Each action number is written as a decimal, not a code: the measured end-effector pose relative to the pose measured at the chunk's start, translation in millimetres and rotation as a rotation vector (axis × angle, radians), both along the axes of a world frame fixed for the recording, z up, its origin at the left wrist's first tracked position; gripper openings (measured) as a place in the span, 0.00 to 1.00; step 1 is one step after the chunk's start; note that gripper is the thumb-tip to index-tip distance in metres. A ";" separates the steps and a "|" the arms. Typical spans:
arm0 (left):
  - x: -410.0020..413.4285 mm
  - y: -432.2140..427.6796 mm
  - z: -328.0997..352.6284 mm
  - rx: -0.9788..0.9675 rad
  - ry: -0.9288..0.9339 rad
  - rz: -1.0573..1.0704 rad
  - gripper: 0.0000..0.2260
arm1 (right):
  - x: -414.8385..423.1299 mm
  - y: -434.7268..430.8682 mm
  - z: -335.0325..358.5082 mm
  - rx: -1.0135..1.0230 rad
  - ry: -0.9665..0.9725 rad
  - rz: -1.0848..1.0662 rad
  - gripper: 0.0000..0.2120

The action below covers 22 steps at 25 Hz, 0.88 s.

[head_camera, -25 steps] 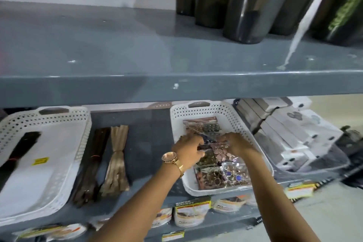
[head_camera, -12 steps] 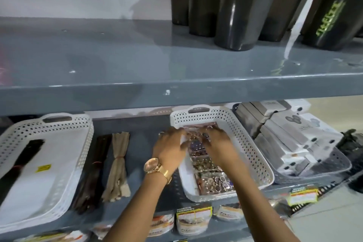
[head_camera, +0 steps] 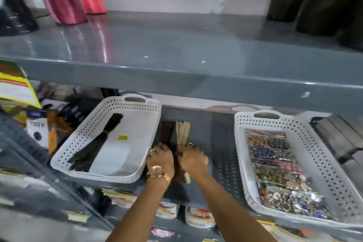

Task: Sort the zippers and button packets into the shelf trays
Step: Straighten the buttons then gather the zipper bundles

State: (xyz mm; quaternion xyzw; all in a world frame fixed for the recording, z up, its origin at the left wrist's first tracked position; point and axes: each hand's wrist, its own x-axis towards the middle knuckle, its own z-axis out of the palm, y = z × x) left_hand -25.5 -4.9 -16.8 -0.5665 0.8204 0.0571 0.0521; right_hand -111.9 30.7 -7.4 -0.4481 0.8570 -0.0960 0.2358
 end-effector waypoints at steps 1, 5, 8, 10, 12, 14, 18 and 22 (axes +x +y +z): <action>0.8 -1.1 -4.7 -0.054 0.019 0.011 0.22 | 4.7 -3.0 -4.7 -0.006 -0.008 -0.047 0.19; -0.4 -0.1 -11.6 -0.091 0.196 -0.054 0.18 | 12.0 3.2 -11.0 -0.188 -0.114 -0.239 0.16; 5.7 0.7 -2.4 -0.045 0.480 -0.102 0.17 | 14.0 13.6 -2.1 -0.452 -0.303 -0.313 0.12; 15.9 -0.7 15.3 -0.074 0.705 -0.113 0.16 | 16.0 14.2 14.7 -0.629 -0.350 -0.341 0.14; 28.8 -10.1 38.1 -0.184 0.840 -0.117 0.14 | 21.1 4.0 37.9 -0.766 -0.424 -0.313 0.14; 43.3 -27.3 60.4 -0.298 0.908 -0.117 0.14 | 30.3 -12.0 60.7 -0.882 -0.563 -0.251 0.17; 87.8 -77.9 75.6 -0.352 0.846 -0.140 0.14 | 67.1 -58.5 85.1 -0.884 -0.634 -0.126 0.20; 123.6 -110.1 47.6 -0.136 0.543 -0.083 0.16 | 115.8 -93.4 69.0 -0.539 -0.545 -0.003 0.12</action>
